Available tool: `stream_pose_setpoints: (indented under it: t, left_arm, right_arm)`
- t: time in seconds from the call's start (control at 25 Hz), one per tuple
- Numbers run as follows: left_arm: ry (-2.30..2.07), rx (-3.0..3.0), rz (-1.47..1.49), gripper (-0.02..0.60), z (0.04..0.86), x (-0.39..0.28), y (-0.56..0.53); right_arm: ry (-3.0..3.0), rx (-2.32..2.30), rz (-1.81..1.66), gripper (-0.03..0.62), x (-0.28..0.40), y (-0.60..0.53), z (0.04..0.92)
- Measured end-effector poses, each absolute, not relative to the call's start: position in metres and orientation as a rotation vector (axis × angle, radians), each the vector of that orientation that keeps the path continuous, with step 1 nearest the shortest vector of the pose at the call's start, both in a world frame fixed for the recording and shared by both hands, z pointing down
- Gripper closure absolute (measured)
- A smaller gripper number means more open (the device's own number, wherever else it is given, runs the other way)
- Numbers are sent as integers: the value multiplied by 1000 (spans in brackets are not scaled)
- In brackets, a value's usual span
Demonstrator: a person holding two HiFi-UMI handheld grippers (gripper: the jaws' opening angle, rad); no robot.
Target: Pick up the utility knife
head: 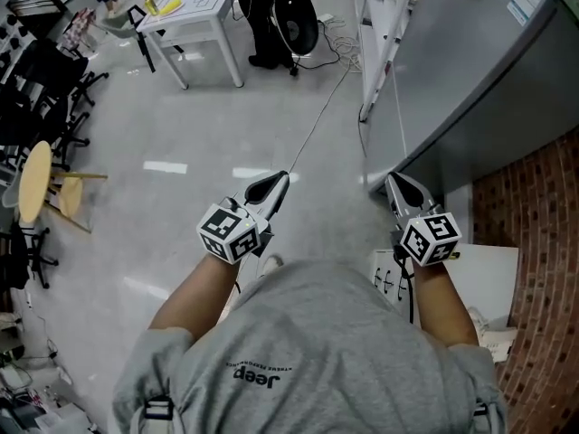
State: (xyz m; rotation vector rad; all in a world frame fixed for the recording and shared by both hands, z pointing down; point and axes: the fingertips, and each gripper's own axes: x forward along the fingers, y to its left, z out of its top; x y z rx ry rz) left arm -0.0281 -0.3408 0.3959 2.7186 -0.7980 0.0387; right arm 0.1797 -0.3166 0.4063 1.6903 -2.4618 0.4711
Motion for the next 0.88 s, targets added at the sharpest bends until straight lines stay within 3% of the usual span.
stream_pose_setpoints:
  t: [0.56,0.64,0.88]
  left_arm:
    - [-792,2699,36,583,400,-35,-336]
    - [-788,2699,36,583,400,-35,-335]
    - [-756,2705,53,583,402,-29,-330]
  right_arm:
    - [-2477,1650,475,577,168,-316,411]
    - [-2509,1597,468,455,161,-314,408]
    - [-2513,1483,362,411,158,-305,400]
